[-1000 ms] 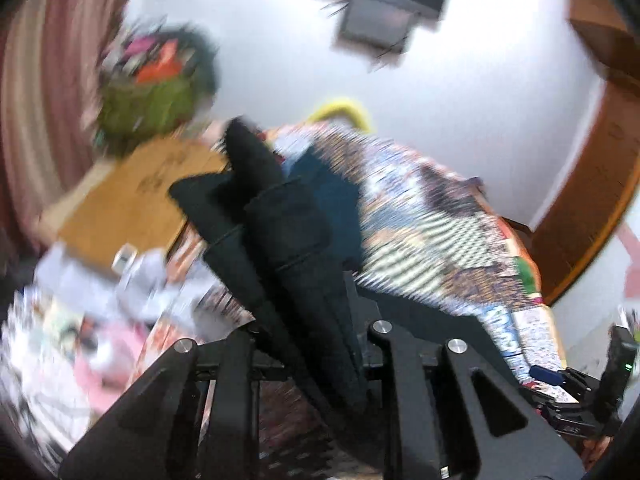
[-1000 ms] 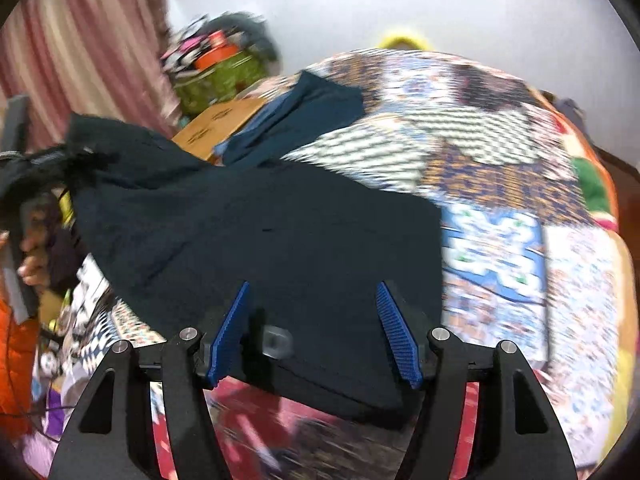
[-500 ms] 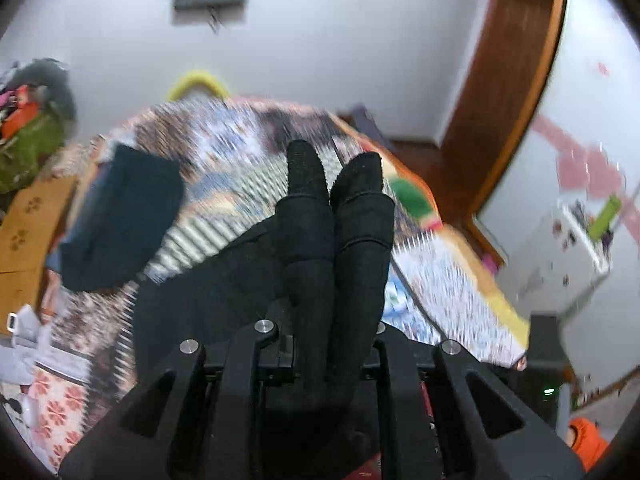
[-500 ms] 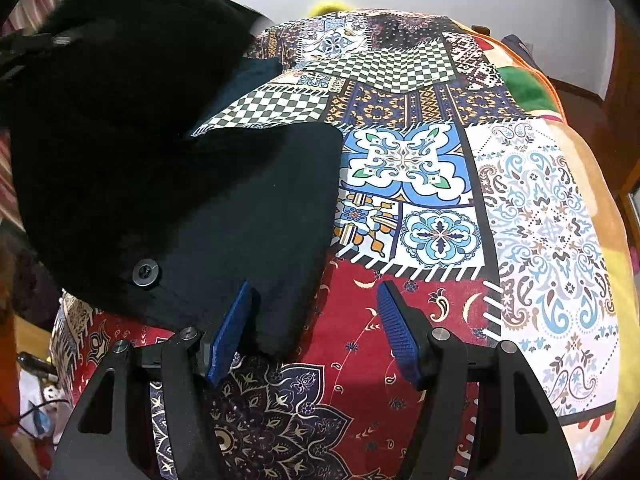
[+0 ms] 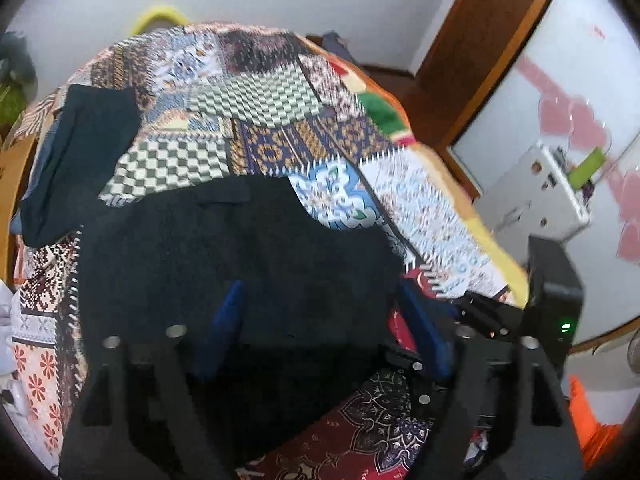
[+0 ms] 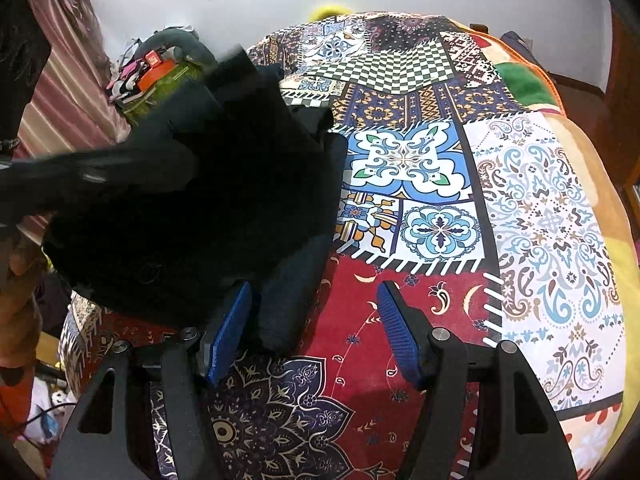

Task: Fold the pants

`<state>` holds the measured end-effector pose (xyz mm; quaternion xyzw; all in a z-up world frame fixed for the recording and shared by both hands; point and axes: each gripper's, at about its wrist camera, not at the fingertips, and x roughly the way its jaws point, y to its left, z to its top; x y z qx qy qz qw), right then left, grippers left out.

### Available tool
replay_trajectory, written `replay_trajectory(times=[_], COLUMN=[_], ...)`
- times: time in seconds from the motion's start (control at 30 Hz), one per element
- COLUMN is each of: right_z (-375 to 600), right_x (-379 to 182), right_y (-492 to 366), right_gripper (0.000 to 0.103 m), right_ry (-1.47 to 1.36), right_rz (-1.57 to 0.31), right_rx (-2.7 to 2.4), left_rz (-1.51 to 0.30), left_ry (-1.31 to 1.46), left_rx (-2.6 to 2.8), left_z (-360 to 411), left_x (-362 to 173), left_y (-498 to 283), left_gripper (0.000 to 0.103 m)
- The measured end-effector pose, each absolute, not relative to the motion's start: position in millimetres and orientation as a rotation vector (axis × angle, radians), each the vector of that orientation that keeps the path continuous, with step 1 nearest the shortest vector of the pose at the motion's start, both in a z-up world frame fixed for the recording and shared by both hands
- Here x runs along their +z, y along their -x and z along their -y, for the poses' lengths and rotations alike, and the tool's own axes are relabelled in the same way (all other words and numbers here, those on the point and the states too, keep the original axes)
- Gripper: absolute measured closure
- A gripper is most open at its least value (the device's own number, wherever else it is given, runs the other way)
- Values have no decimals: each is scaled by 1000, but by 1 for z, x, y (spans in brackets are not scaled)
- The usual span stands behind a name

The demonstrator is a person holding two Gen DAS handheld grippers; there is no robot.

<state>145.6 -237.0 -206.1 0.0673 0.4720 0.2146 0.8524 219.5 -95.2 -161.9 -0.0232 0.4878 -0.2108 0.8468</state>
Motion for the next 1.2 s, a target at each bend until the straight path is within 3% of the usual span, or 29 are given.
replay_trajectory(times=[0.2,0.4,0.63,0.77,0.83,1.2], right_z=[239,241,241,243,243,252], right_x=[-202,-198,-191,-189,-188,-184], right_y=[-144,-142,-139,-140,-138,-136], right_gripper=[42,42,42,42,42,42], right_ry=[-145,-149,-156,-163,-161,-142], right_rz=[-989,-981,-962,-961,-963,-955], right_rx=[447,439,422,407,407,394], left_rz=[-914,-908,-1048,-1236,-1258,-1199], left_ry=[-3,-59,-107,-210,-272,-140], left_rx=[-307,-128,-35,-18,-59,5], left_z=[62,9,-23,-24,-24,-81], left_x=[-133,-135,-184,-245,-266,-244], left_y=[-234,-292,-360,-378,-368,-273], left_gripper=[8,6,6,5,4,1])
